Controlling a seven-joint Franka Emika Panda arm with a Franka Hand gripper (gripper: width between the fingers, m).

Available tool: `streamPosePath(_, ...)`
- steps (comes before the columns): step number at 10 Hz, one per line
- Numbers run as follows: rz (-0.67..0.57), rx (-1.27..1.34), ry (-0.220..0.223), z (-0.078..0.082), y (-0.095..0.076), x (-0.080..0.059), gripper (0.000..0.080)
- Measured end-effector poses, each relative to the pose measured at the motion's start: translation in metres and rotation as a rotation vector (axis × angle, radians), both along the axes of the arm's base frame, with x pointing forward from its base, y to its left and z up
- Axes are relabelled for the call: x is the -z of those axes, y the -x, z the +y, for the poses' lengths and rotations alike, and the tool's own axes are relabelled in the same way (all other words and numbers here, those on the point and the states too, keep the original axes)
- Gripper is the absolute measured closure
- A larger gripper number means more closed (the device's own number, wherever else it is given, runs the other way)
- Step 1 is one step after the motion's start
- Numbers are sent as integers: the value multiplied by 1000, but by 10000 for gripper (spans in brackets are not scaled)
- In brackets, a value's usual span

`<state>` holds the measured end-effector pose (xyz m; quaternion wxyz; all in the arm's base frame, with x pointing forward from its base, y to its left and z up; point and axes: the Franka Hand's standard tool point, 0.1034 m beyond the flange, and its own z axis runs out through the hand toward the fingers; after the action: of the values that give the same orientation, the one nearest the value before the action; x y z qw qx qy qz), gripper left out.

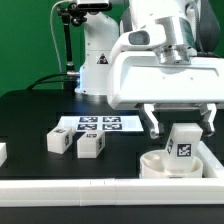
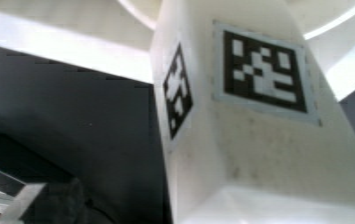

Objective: Assemble stool

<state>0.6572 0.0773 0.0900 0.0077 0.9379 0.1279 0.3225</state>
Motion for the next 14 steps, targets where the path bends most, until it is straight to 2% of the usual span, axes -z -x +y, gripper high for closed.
streamPosePath(2, 31, 0, -3, 1, 0, -4, 151)
streamPosePath(4, 65, -6, -6, 2, -1, -21, 151)
streamPosePath(7, 78, -5, -4, -2, -3, -35, 151)
streamPosePath(11, 119, -10, -5, 0, -1, -30, 151)
streamPosePath(12, 121, -20, 6, -4, -1, -29, 151)
streamPosePath(14, 269, -39, 2, 6, 6, -24, 151)
